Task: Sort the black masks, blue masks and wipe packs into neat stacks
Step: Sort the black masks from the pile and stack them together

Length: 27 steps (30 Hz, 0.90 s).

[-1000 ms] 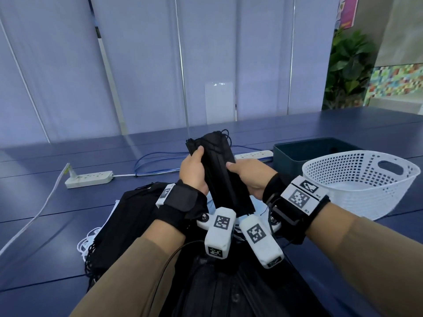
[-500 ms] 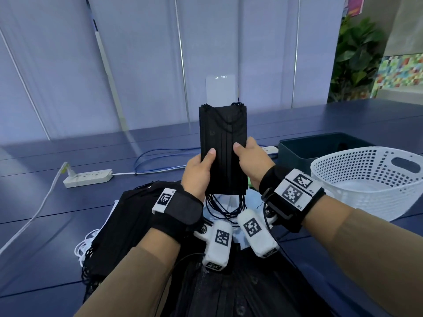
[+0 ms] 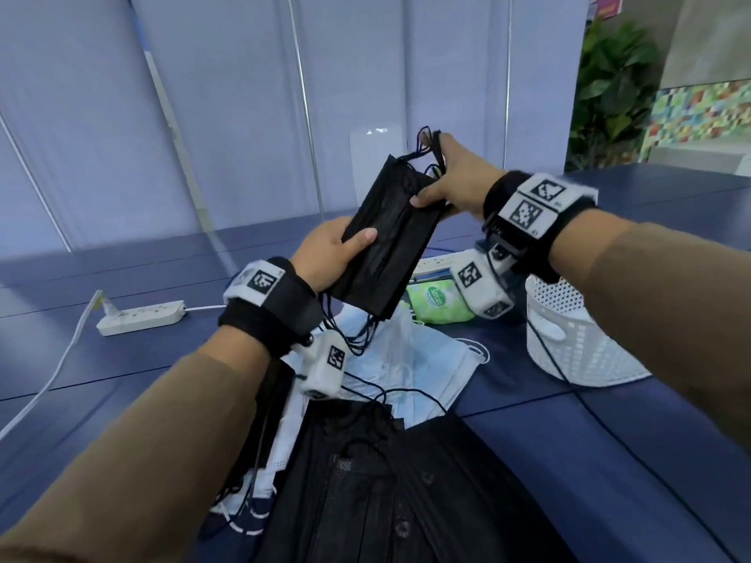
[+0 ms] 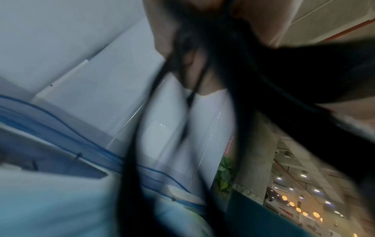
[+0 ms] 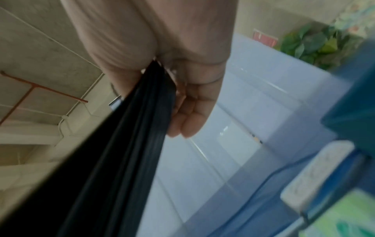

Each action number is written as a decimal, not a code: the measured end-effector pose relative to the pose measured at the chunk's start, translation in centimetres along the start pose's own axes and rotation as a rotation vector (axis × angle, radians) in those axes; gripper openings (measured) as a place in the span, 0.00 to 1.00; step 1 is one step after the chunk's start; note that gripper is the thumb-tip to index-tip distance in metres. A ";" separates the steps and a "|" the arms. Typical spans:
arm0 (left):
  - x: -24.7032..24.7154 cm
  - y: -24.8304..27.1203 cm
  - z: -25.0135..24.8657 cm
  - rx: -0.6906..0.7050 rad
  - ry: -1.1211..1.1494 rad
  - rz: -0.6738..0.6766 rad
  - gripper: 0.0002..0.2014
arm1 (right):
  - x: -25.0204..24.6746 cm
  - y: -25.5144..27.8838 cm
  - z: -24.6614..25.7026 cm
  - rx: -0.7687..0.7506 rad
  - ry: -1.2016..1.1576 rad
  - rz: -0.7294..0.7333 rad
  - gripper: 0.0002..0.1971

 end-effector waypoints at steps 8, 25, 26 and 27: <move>-0.2 -3.3 -2.0 0.022 -0.312 0.229 0.16 | -5.0 -0.8 -1.8 0.034 0.237 -0.049 0.20; 3.3 -9.2 -4.7 -0.072 -0.152 0.326 0.12 | -8.4 -2.8 -2.3 -0.052 0.946 0.144 0.13; 4.3 -9.6 -4.6 -0.116 -0.012 0.318 0.09 | -10.1 -3.3 -3.0 -0.002 0.998 0.118 0.13; 5.4 -10.1 -4.7 -0.148 0.122 0.290 0.08 | -11.7 -3.7 -3.8 0.048 1.038 0.098 0.14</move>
Point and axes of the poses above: each hand's wrist, its own y-axis away from the middle knuckle, its own x-axis out of the palm, z = x × y, the point moved 9 cm from there along -y, towards the middle knuckle, and after that the axes turned 1 degree about -x, right-handed, at the moved point
